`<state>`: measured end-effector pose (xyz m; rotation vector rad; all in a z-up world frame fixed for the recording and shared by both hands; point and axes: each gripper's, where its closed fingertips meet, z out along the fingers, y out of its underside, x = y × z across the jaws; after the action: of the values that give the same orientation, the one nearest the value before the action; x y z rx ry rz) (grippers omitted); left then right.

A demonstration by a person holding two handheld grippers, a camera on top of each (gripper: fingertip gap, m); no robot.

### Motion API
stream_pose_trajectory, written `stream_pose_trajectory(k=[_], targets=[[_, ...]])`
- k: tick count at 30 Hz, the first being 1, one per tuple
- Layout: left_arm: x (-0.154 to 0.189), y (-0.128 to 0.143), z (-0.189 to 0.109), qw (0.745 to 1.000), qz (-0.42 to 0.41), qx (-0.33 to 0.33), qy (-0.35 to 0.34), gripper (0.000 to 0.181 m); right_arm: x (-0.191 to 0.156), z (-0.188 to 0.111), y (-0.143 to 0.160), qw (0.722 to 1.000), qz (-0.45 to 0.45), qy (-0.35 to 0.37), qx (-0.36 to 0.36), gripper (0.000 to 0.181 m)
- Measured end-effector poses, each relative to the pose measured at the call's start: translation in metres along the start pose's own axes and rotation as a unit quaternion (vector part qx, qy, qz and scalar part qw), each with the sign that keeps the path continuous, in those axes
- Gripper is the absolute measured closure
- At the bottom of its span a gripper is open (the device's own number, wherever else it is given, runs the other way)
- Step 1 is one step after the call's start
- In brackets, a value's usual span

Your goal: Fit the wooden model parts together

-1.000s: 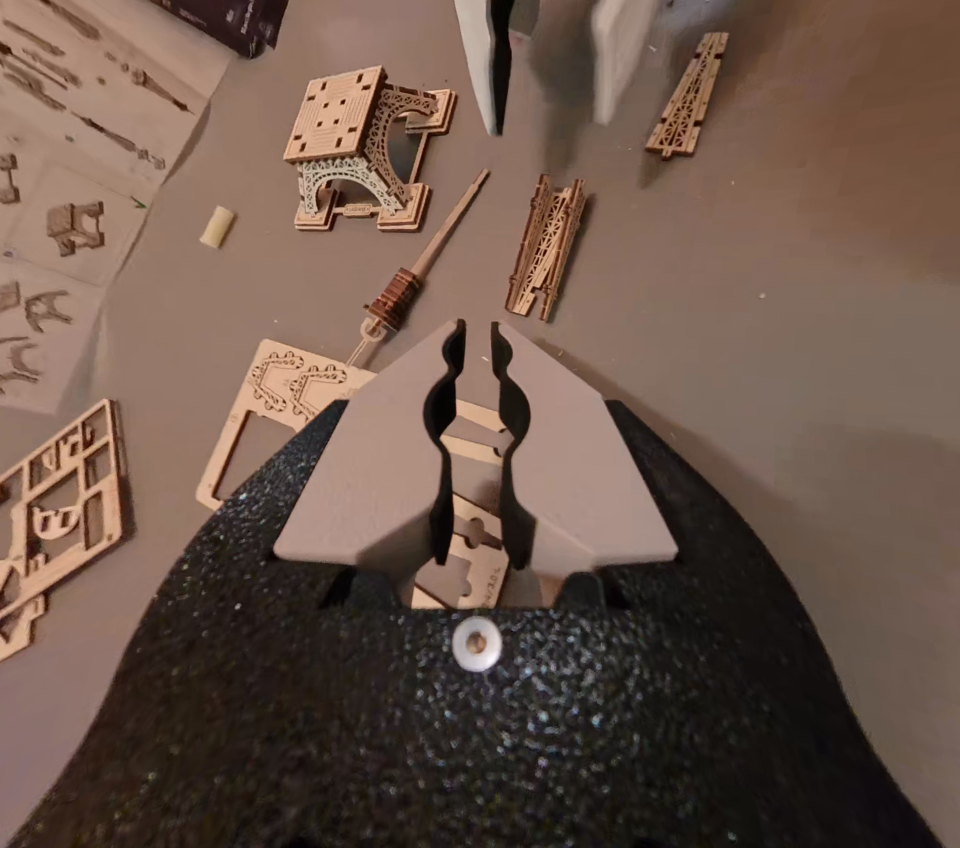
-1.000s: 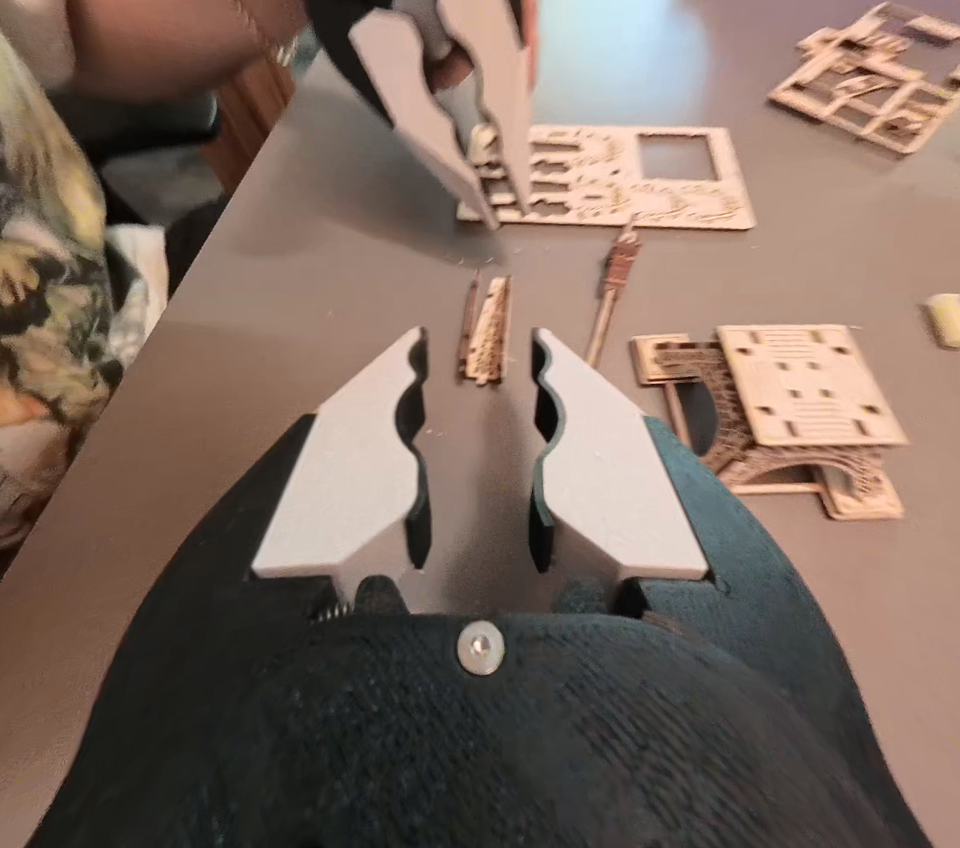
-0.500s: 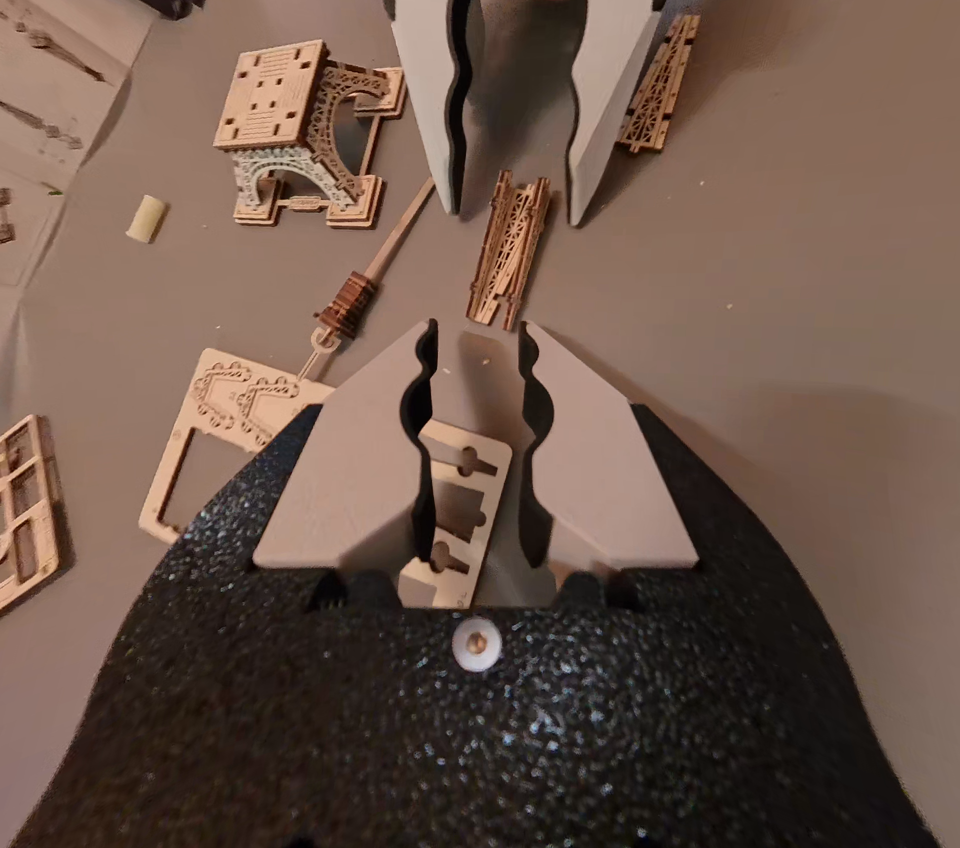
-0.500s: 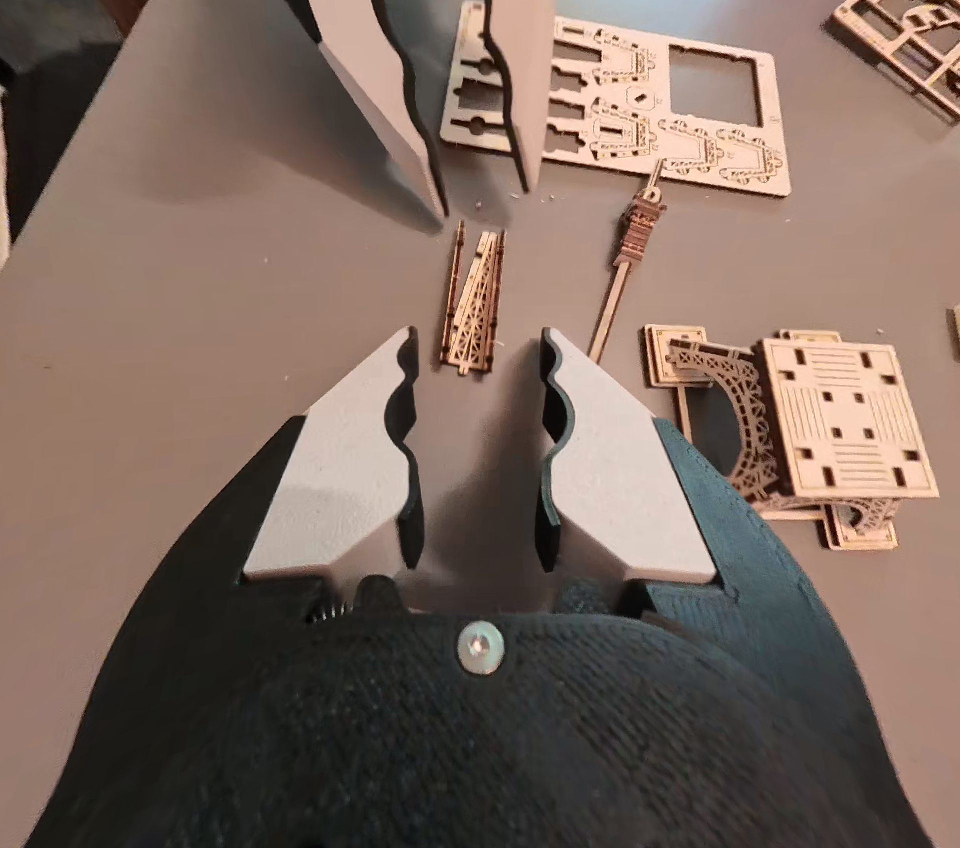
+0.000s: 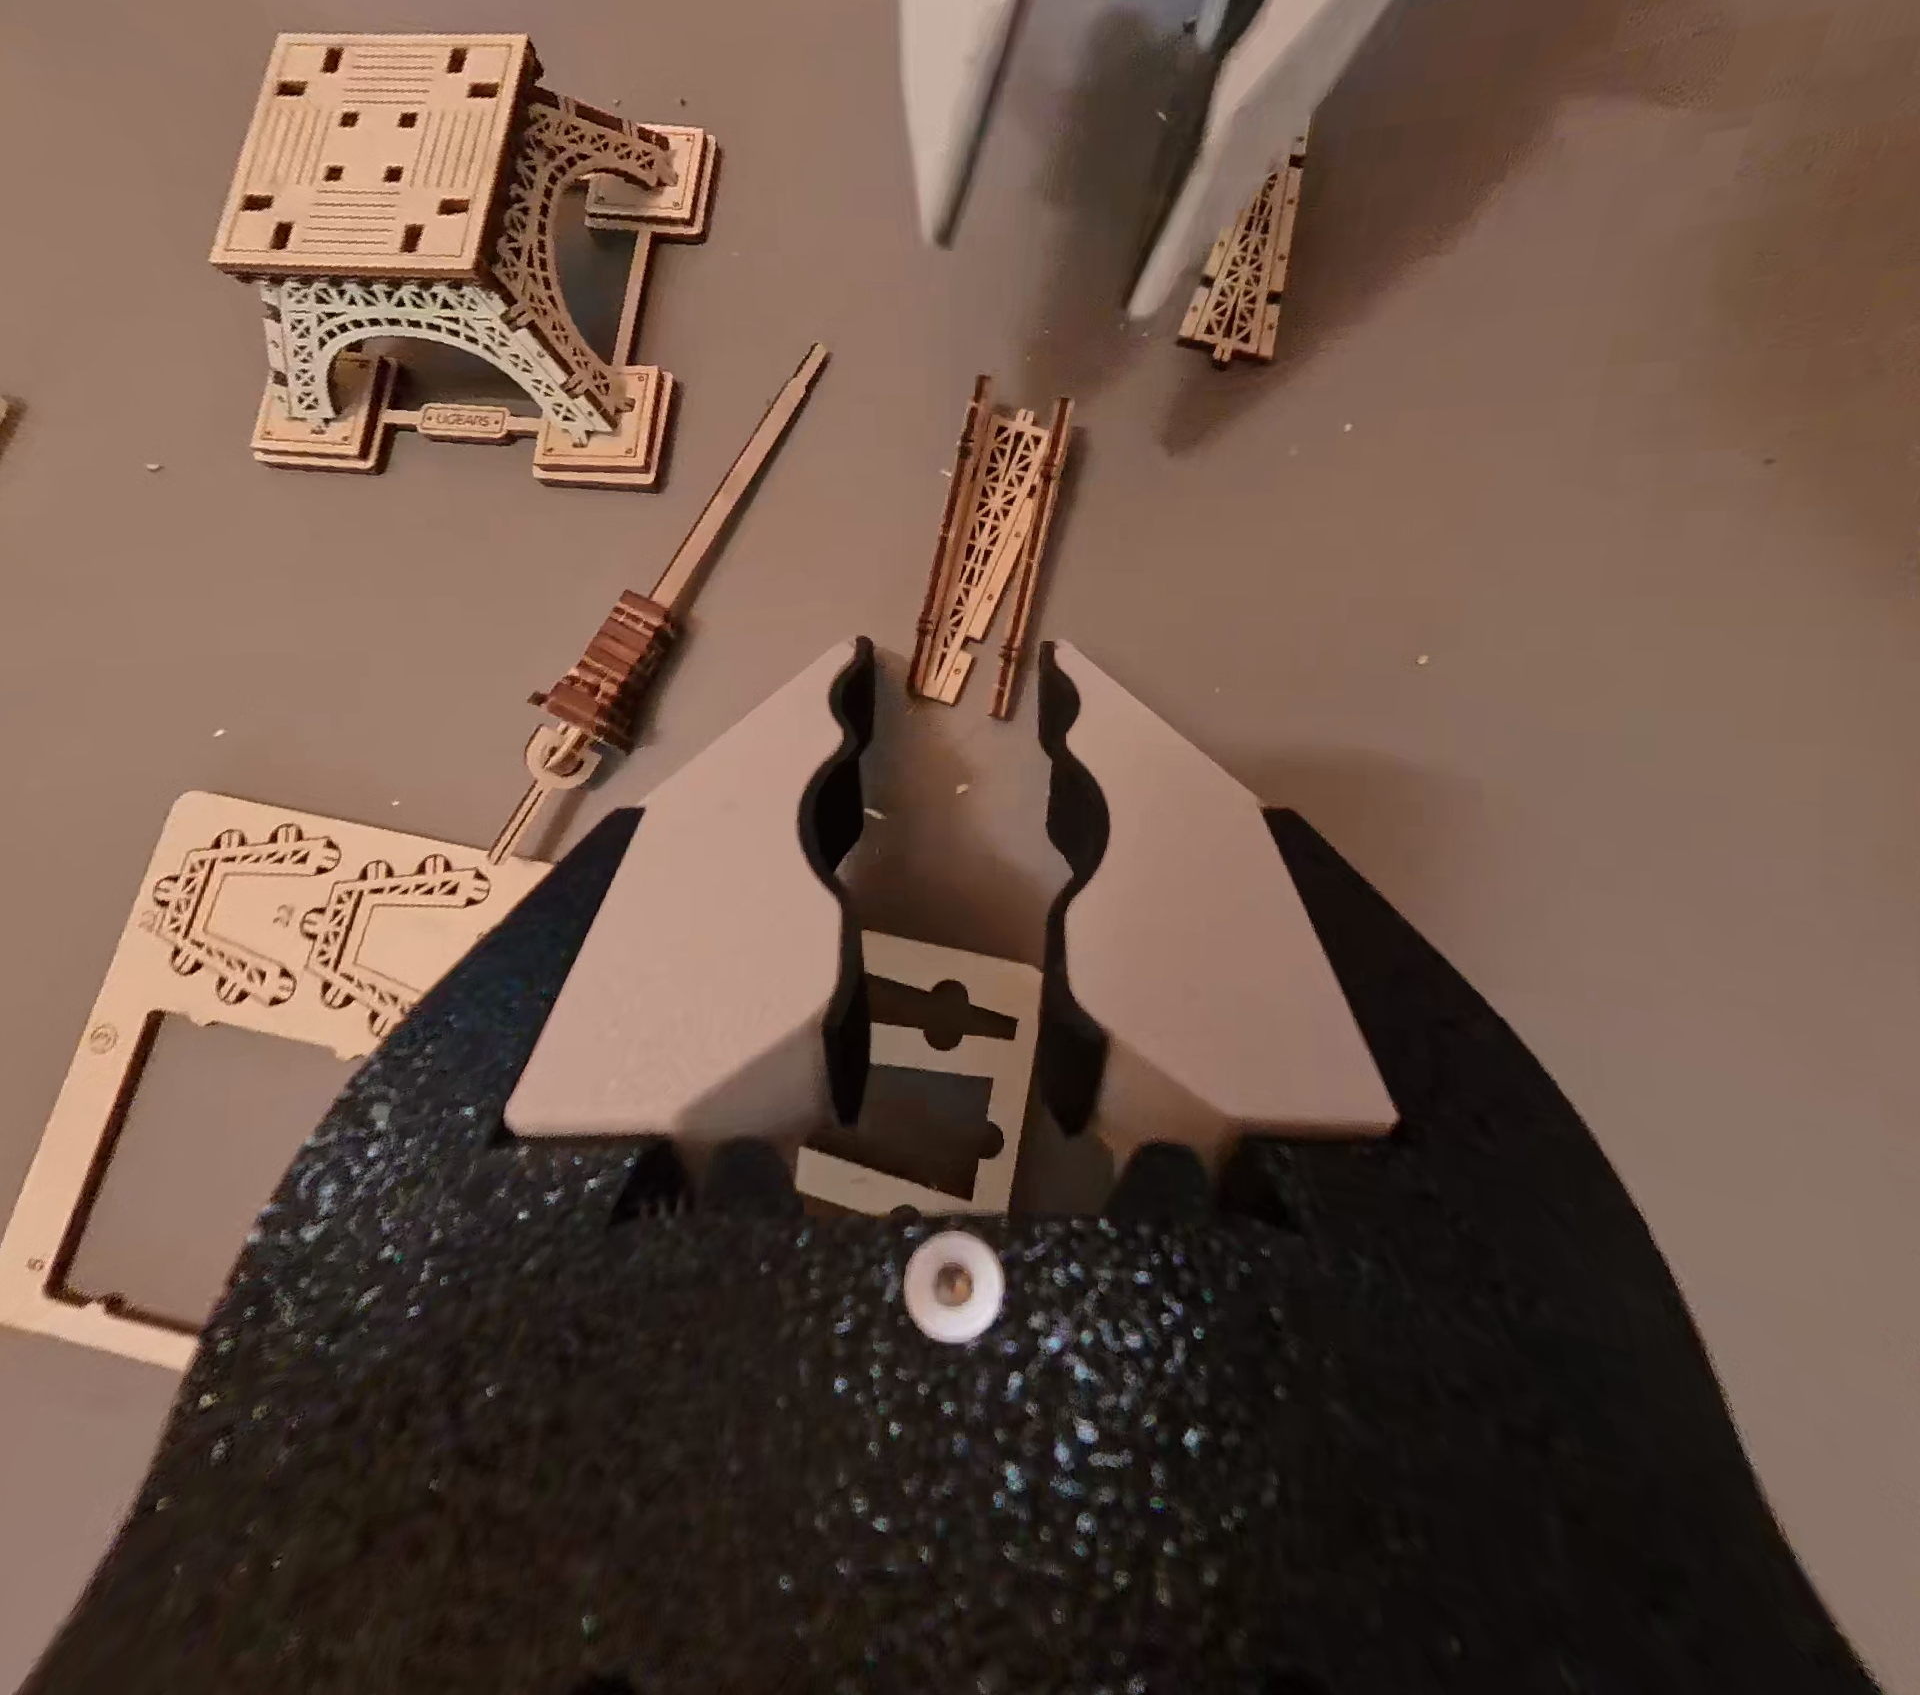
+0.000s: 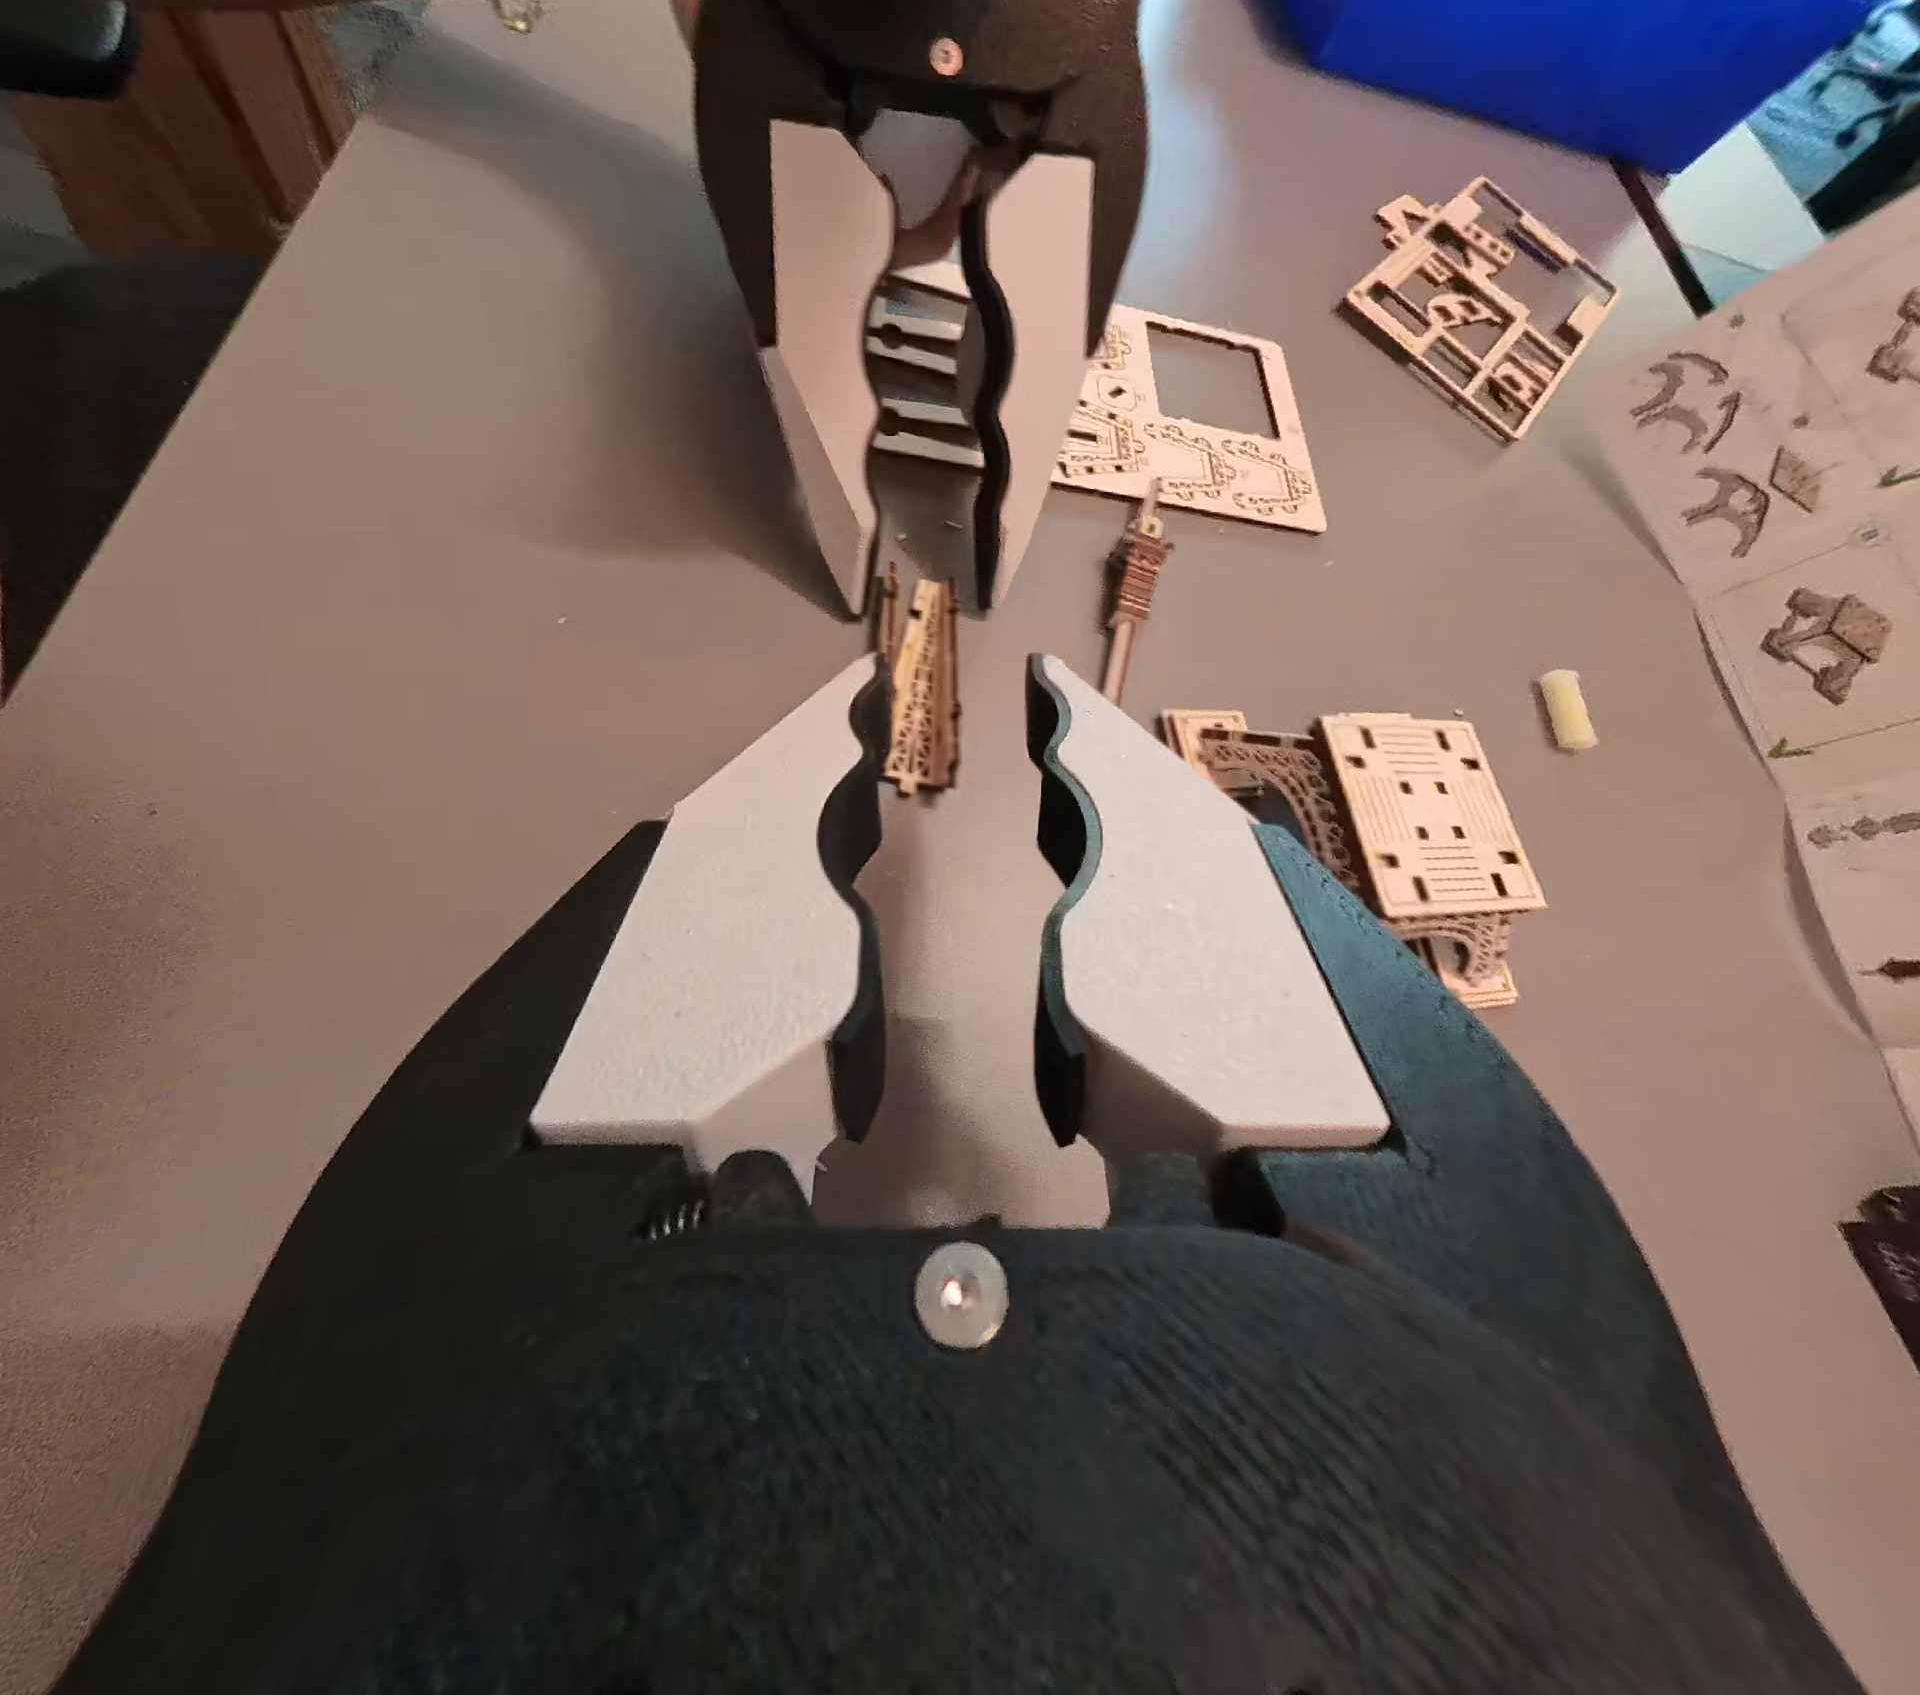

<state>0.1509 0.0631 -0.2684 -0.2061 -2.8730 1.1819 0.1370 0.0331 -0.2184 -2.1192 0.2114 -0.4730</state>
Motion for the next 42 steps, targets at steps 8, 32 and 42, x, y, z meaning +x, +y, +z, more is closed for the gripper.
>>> stream_pose_trajectory(k=[8,32,42], targets=[[0.003,-0.002,0.002,1.0,-0.003,0.015,0.009,0.155,-0.017,0.014,0.02,0.997,-0.036,0.011,-0.06,0.171],[0.002,-0.001,0.002,1.0,0.002,0.012,0.026,0.162,-0.017,0.021,0.027,0.998,0.034,-0.002,-0.062,0.18],[0.0,0.0,0.001,1.0,0.009,0.01,0.028,0.167,-0.012,0.022,0.029,0.998,0.01,0.01,-0.06,0.18]])
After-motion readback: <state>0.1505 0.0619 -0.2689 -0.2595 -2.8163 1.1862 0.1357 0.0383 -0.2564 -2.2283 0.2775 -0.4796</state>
